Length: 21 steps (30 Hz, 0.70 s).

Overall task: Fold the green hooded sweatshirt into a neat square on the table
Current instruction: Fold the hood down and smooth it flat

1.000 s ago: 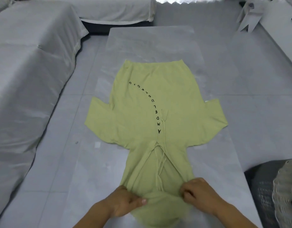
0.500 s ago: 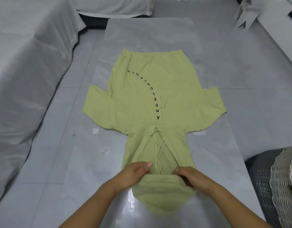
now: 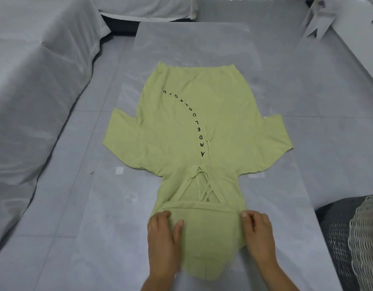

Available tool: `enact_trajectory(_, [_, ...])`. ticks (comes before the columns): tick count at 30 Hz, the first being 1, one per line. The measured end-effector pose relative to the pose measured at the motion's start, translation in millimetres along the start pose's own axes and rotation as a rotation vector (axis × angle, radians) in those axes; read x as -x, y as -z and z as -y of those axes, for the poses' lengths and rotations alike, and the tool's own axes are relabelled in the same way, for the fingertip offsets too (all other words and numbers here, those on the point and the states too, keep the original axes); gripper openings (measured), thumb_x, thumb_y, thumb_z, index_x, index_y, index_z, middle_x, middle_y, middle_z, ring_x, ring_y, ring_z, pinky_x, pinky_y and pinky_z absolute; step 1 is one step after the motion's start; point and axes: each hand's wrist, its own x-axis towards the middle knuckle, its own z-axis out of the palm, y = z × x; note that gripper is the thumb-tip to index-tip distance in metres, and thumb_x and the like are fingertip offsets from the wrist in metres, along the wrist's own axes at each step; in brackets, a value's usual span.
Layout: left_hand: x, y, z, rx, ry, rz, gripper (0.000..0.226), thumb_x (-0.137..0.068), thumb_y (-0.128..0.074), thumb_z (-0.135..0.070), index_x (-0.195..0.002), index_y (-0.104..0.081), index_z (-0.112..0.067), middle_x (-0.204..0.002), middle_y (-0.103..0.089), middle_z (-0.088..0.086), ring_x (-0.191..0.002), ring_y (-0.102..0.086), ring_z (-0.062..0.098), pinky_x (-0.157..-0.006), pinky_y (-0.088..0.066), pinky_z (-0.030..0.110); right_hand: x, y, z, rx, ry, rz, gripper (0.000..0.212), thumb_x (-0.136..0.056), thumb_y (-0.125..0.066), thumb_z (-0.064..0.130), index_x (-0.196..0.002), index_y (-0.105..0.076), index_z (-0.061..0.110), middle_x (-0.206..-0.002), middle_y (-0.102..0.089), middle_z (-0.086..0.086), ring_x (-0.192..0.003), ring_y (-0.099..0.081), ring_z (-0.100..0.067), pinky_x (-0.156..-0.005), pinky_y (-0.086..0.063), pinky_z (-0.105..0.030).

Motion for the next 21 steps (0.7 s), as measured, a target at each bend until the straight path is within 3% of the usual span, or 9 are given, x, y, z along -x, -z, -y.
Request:
enact_trajectory(4, [-5.8, -11.2, 6.4, 0.006, 0.097, 0.047, 0.052, -0.086, -0.055, -0.040, -0.124, -0.048, -0.006, -0.126, -0.044, 0.013, -0.121, -0.039, 0.027, -0.097, -0.033, 0.032, -1.7, -7.7, 4.5, 0.246, 0.010, 0.023, 0.028, -0.085, -0.058, 0.039, -0.098, -0.065, 0.015, -0.097, -0.054, -0.004, -0.101, -0.052, -0.027, -0.088, -0.038, -0.037])
enact_trajectory(6, [-12.6, -13.0, 12.8, -0.095, 0.091, 0.073, 0.047, -0.088, -0.055, -0.035, -0.126, -0.046, -0.009, -0.126, -0.047, 0.010, -0.120, -0.039, 0.026, -0.098, -0.035, 0.034, -3.3, -8.8, 5.7, 0.212, 0.043, 0.038, 0.019, -0.084, -0.063, 0.032, -0.095, -0.065, 0.016, -0.092, -0.053, 0.000, -0.099, -0.053, -0.026, -0.086, -0.039, -0.036])
enact_trajectory(8, [-15.5, -12.5, 20.5, -0.189, -0.001, 0.103, 0.050, -0.086, -0.053, -0.045, -0.123, -0.049, -0.012, -0.118, -0.054, 0.006, -0.113, -0.044, 0.023, -0.094, -0.037, 0.032, -2.3, -9.2, 9.9, 0.010, 0.121, 0.069, 0.008, -0.082, -0.066, 0.021, -0.084, -0.060, 0.026, -0.088, -0.054, 0.005, -0.093, -0.056, -0.021, -0.078, -0.041, -0.028])
enact_trajectory(11, [-8.8, -16.0, 30.9, -0.217, -0.107, 0.148, 0.061, -0.074, -0.038, -0.064, -0.107, -0.060, -0.017, -0.095, -0.063, -0.001, -0.091, -0.055, 0.019, -0.079, -0.042, 0.029, -0.3, -11.6, 7.7, -0.117, 0.231, 0.091, 0.024, -0.083, -0.064, 0.018, -0.080, -0.052, 0.037, -0.092, -0.059, 0.012, -0.089, -0.057, -0.010, -0.072, -0.043, -0.020])
enact_trajectory(14, [1.8, -26.4, 45.2, -0.217, -0.254, 0.102, 0.034, -0.079, -0.040, -0.056, -0.087, -0.058, -0.028, -0.072, -0.061, -0.008, -0.075, -0.049, 0.006, -0.062, -0.041, 0.022, -0.4, -12.3, 1.3, -0.194, 0.204, 0.112, 0.017, -0.086, -0.061, 0.022, -0.083, -0.051, 0.036, -0.092, -0.063, 0.014, -0.090, -0.060, -0.014, -0.072, -0.043, -0.026])
enact_trajectory(16, [4.6, -25.5, 50.2, -0.129, -0.269, 0.107, 0.025, -0.079, -0.038, -0.052, -0.076, -0.055, -0.034, -0.068, -0.058, -0.014, -0.072, -0.046, 0.003, -0.066, -0.034, 0.015, -1.6, -9.0, -0.1, -0.236, 0.204, 0.115, 0.013, -0.088, -0.058, 0.025, -0.084, -0.054, 0.037, -0.092, -0.063, 0.017, -0.092, -0.060, -0.012, -0.070, -0.042, -0.022])
enact_trajectory(18, [7.3, -16.9, 48.0, 0.035, -0.213, 0.140, 0.032, -0.079, -0.032, -0.057, -0.062, -0.050, -0.036, -0.062, -0.054, -0.017, -0.068, -0.049, 0.000, -0.067, -0.033, 0.013, -0.4, -7.3, 4.3, -0.161, 0.252, 0.147, 0.008, -0.091, -0.052, 0.033, -0.086, -0.057, 0.037, -0.092, -0.063, 0.017, -0.094, -0.060, -0.013, -0.071, -0.041, -0.020])
enact_trajectory(19, [7.0, -10.4, 45.2, 0.148, -0.188, 0.134, 0.032, -0.080, -0.035, -0.056, -0.058, -0.049, -0.037, -0.061, -0.055, -0.015, -0.066, -0.050, 0.000, -0.063, -0.034, 0.012, -0.5, -7.9, 8.8, -0.049, 0.329, 0.119, 0.013, -0.091, -0.048, 0.041, -0.093, -0.059, 0.035, -0.096, -0.062, 0.015, -0.099, -0.058, -0.015, -0.076, -0.041, -0.023])
enact_trajectory(21, [0.0, 2.7, 40.1, 0.265, -0.194, 0.034, 0.027, -0.088, -0.048, -0.041, -0.061, -0.051, -0.037, -0.065, -0.059, -0.014, -0.069, -0.054, -0.001, -0.061, -0.037, 0.008, -0.8, -13.9, 22.8, 0.150, 0.556, 0.033, 0.046, -0.085, -0.036, 0.052, -0.114, -0.059, 0.025, -0.112, -0.057, 0.010, -0.110, -0.051, -0.017, -0.092, -0.034, -0.029])
